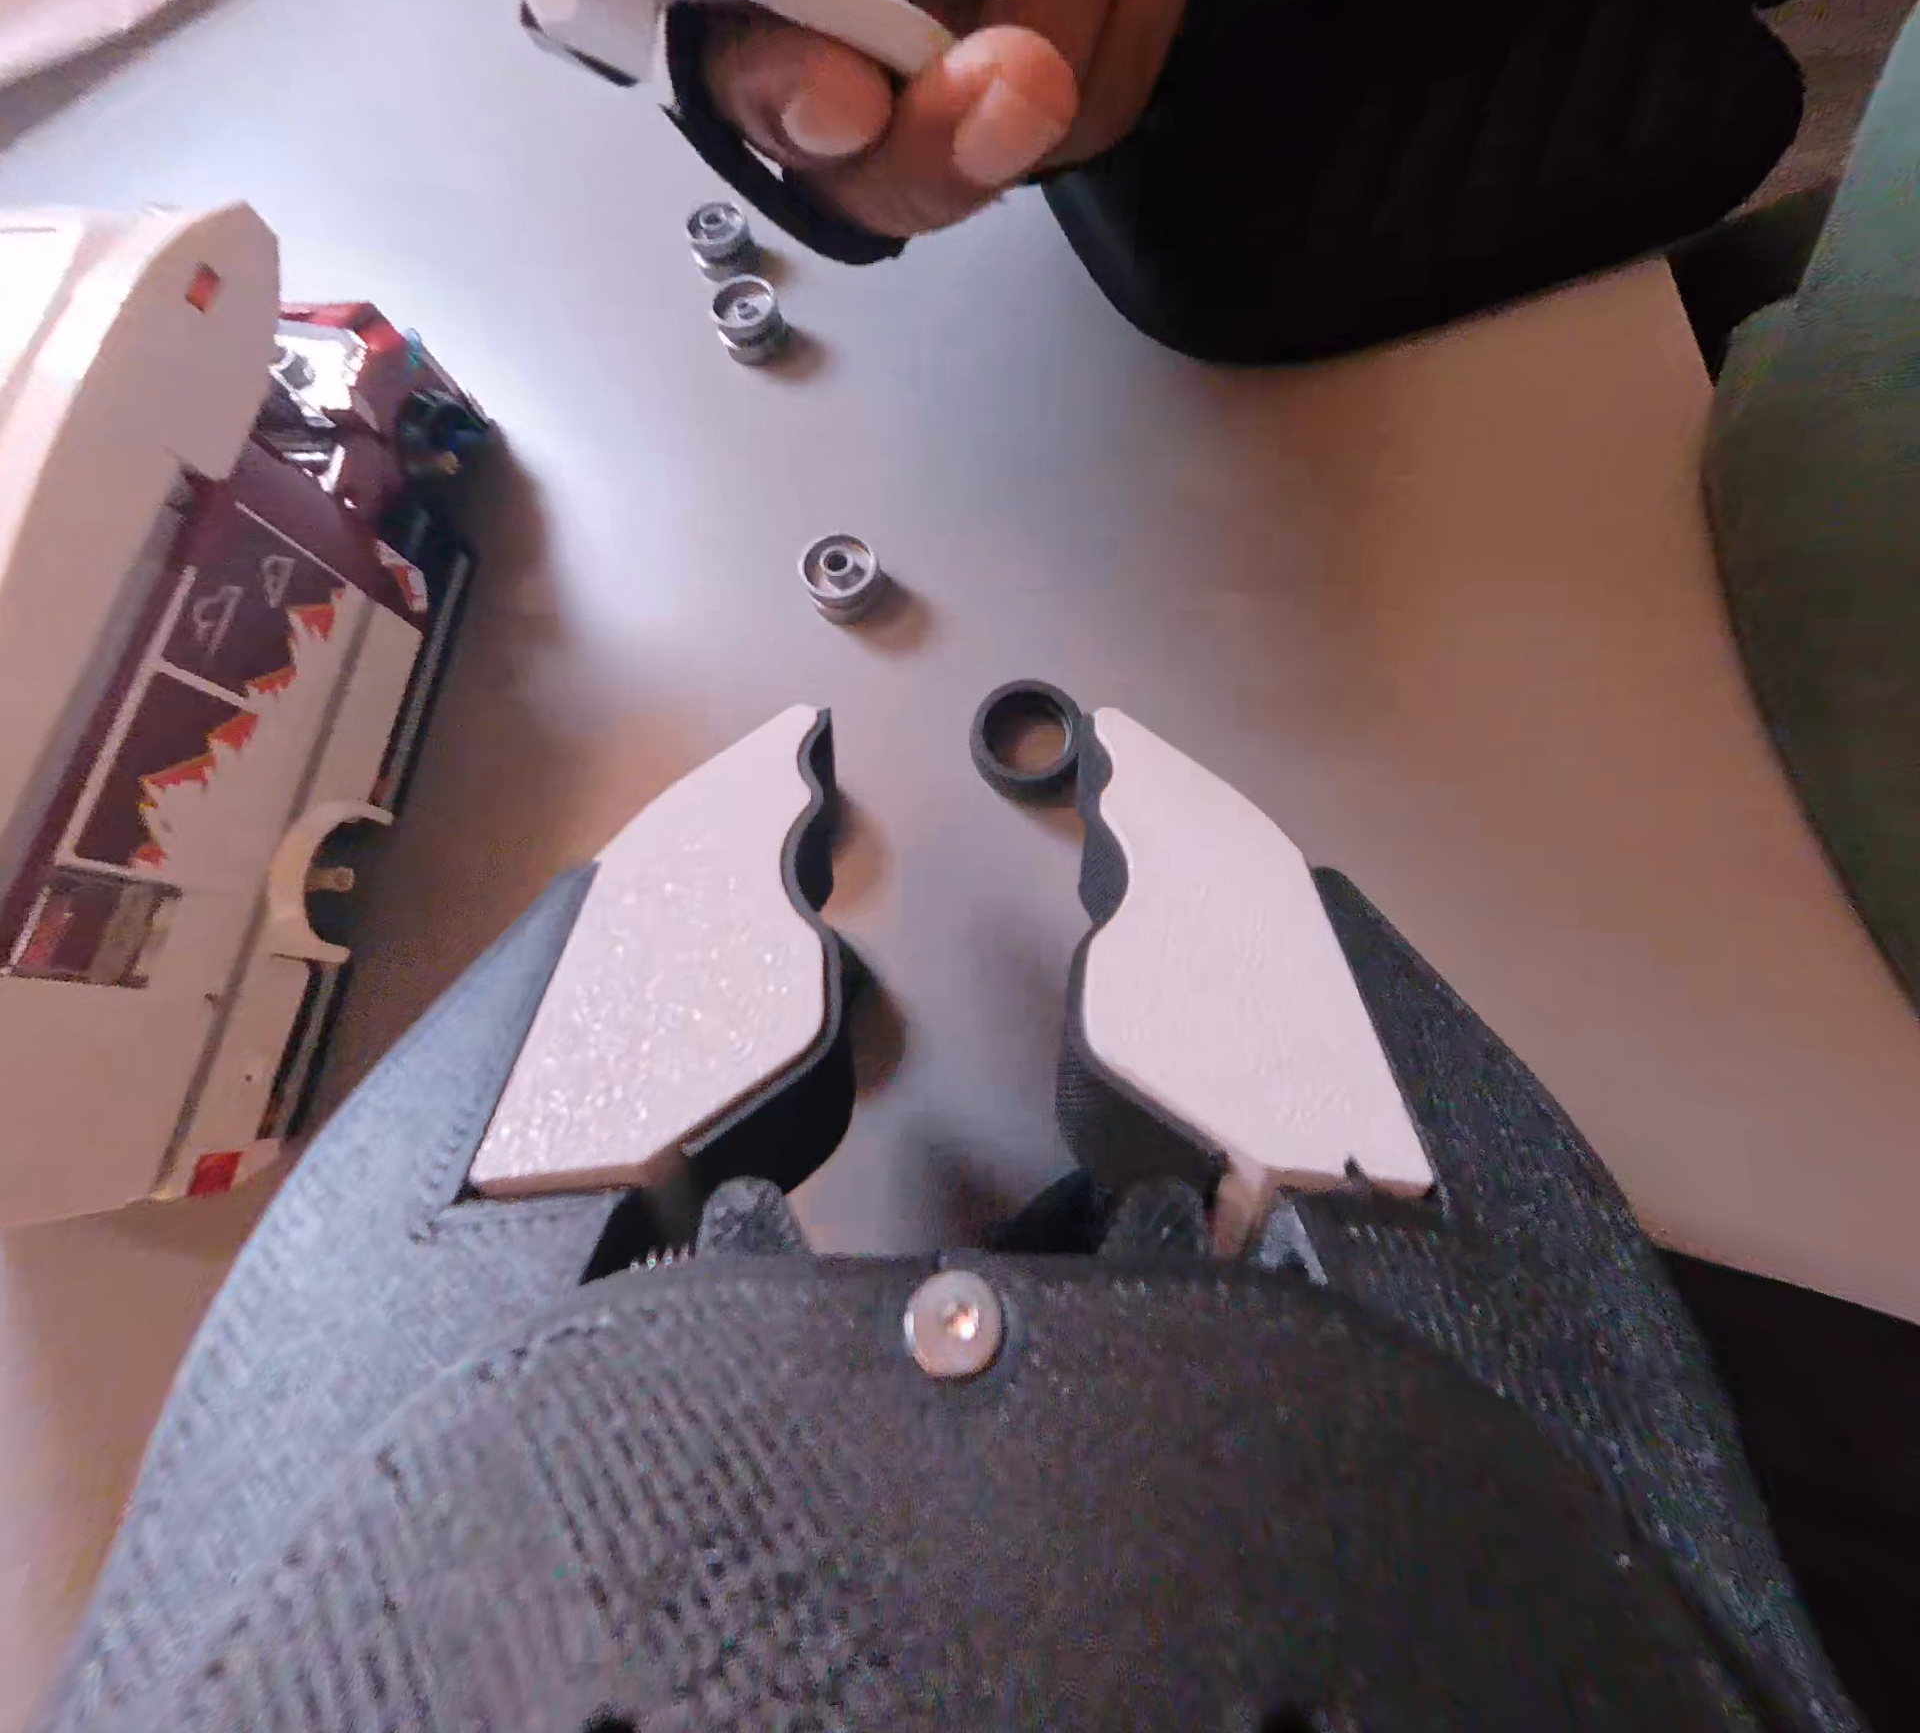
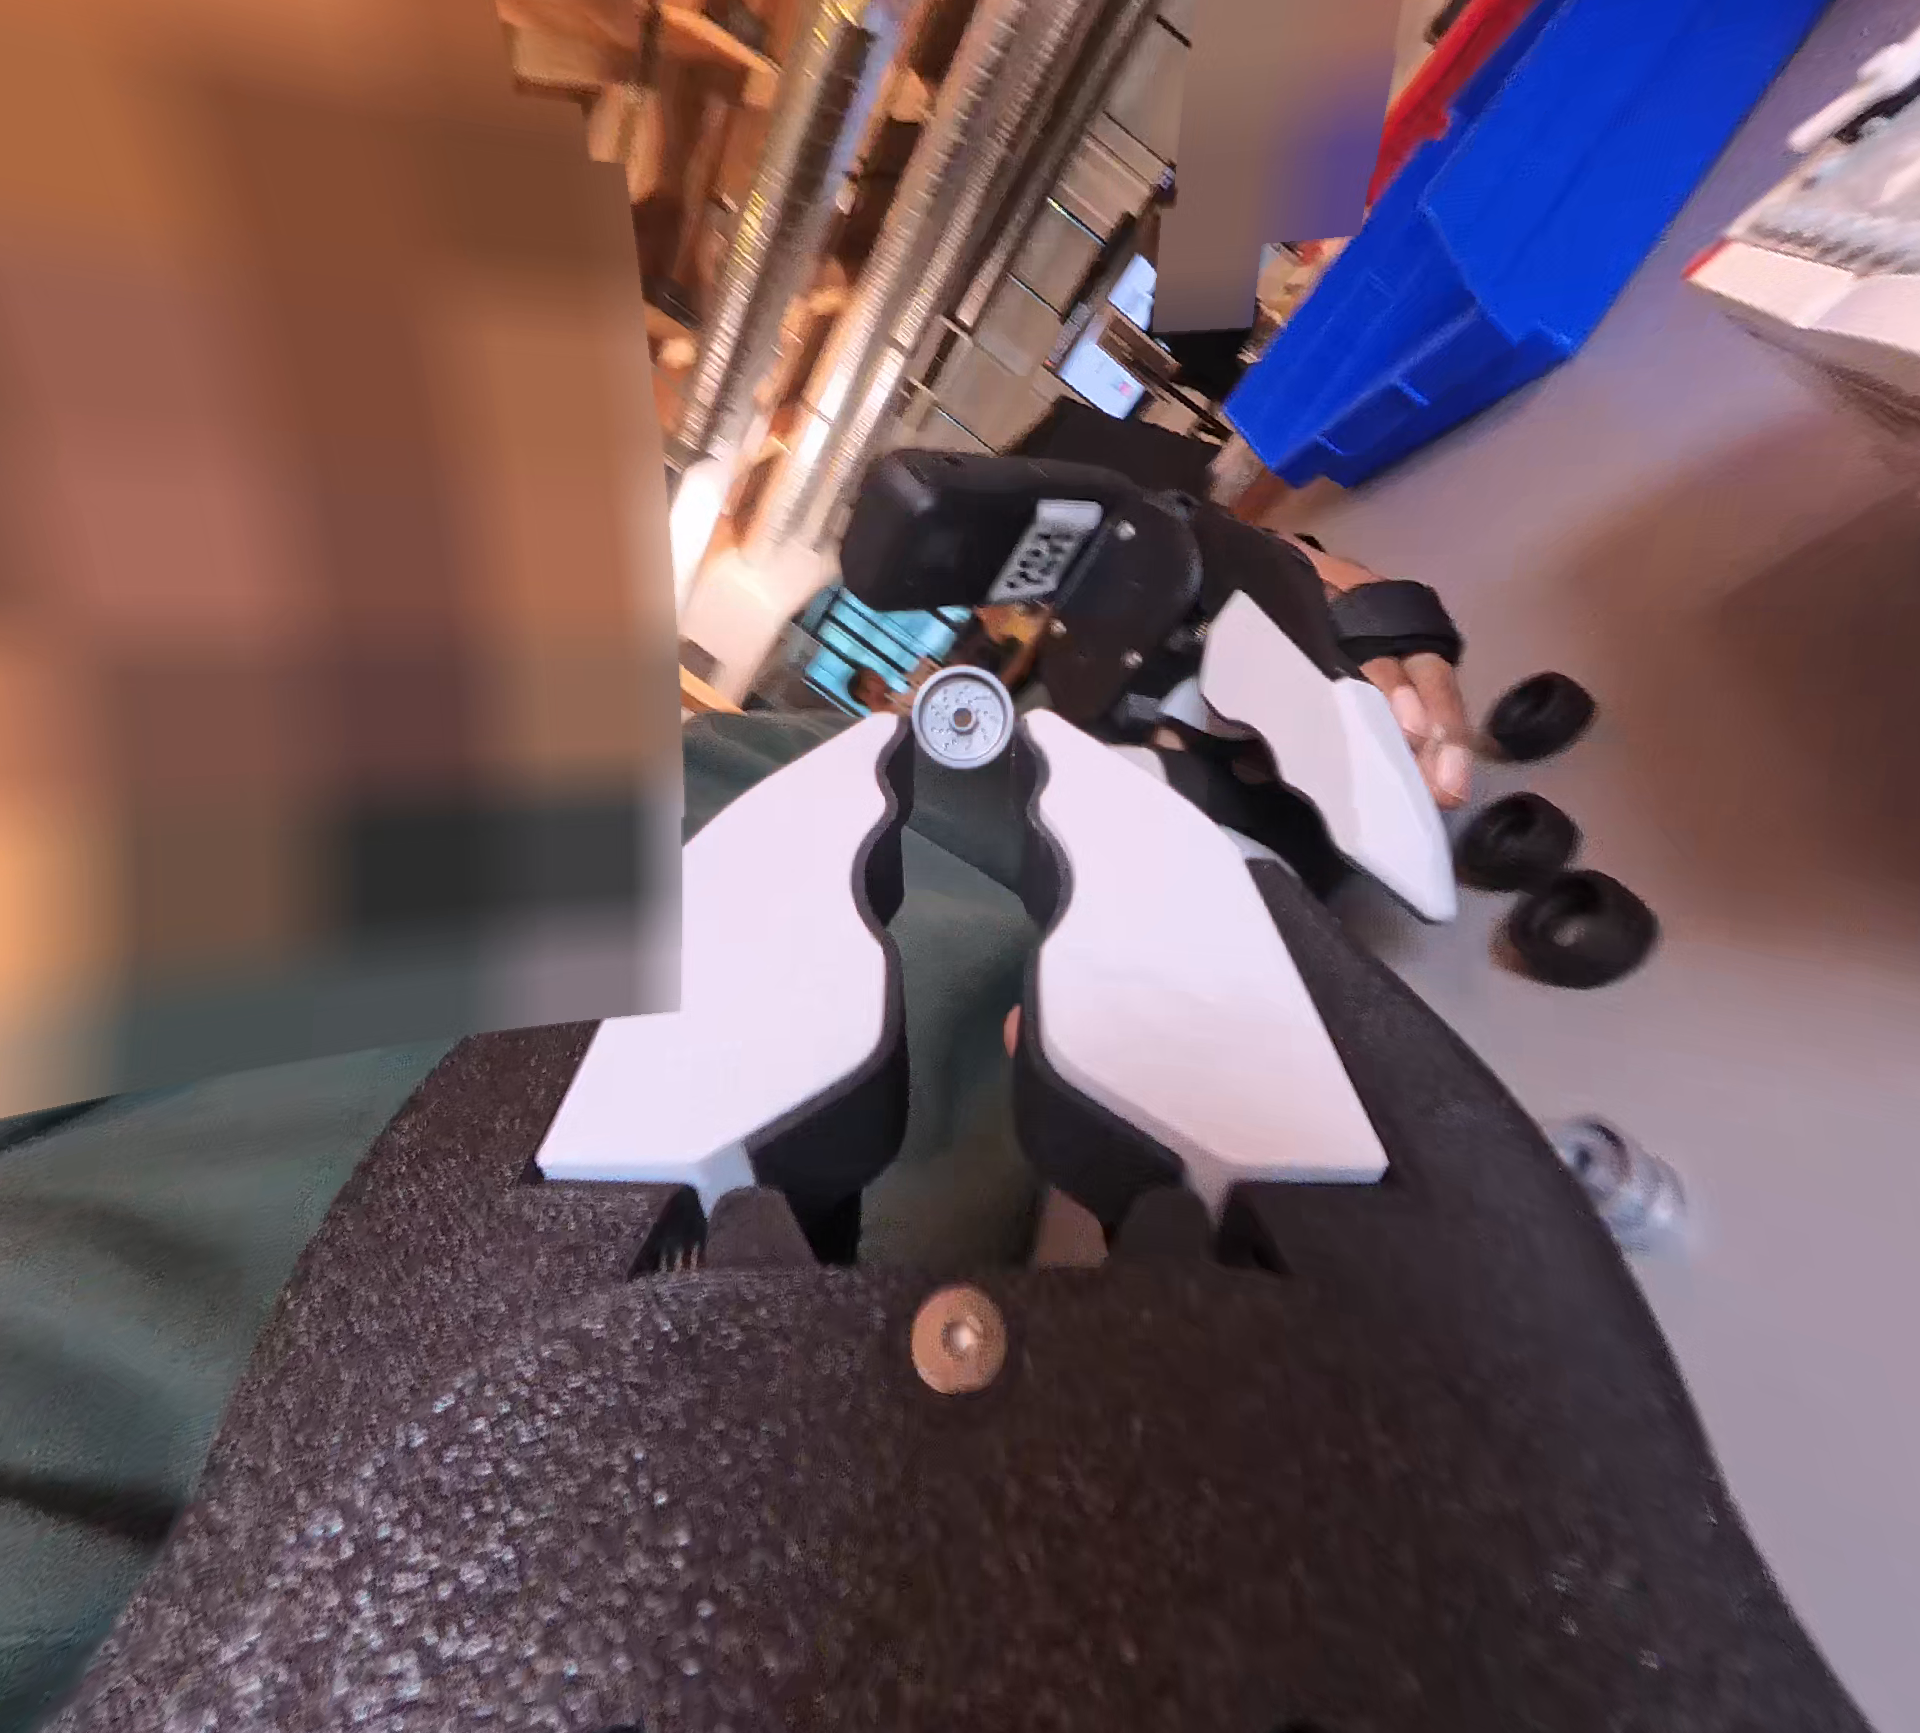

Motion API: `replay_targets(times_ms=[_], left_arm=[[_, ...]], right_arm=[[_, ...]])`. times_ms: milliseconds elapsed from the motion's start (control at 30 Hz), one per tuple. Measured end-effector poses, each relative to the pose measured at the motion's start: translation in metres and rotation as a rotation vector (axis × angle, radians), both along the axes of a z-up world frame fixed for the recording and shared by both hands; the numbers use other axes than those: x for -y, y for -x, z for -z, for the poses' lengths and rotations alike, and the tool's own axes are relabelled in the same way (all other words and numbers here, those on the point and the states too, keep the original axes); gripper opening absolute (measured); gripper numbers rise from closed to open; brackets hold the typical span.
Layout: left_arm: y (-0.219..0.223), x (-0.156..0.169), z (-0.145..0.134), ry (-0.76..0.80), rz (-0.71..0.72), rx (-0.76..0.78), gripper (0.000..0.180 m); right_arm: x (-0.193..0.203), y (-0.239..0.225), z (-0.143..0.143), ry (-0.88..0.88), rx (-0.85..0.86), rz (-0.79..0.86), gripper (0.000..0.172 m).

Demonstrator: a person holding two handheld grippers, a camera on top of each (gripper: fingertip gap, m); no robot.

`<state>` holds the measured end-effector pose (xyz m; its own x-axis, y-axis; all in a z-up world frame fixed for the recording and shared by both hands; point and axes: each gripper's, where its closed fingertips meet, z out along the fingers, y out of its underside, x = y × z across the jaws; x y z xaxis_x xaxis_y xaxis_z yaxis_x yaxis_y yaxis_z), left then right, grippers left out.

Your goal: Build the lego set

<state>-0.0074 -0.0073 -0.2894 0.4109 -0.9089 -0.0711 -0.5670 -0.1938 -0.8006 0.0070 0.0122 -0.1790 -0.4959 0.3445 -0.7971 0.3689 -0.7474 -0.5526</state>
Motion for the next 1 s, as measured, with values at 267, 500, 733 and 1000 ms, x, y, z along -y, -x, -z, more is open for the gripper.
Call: replay_targets(times_ms=[267,500,733,1000], left_arm=[[0.000,0.006,0.018,0.016,0.033,-0.123,0.040],[-0.001,0.006,0.017,-0.004,0.045,-0.119,0.036],[-0.003,0.009,0.014,-0.041,0.076,-0.112,0.025],[-0.003,0.009,0.012,-0.051,0.086,-0.101,0.015]], right_arm=[[0.022,0.012,0.078,-0.861,0.286,0.053,0.017],[0.026,0.013,0.121,-1.303,0.404,0.012,0.017],[0.028,0.013,0.124,-1.338,0.441,-0.017,0.017],[0.030,0.013,0.125,-1.301,0.449,-0.028,0.016]])
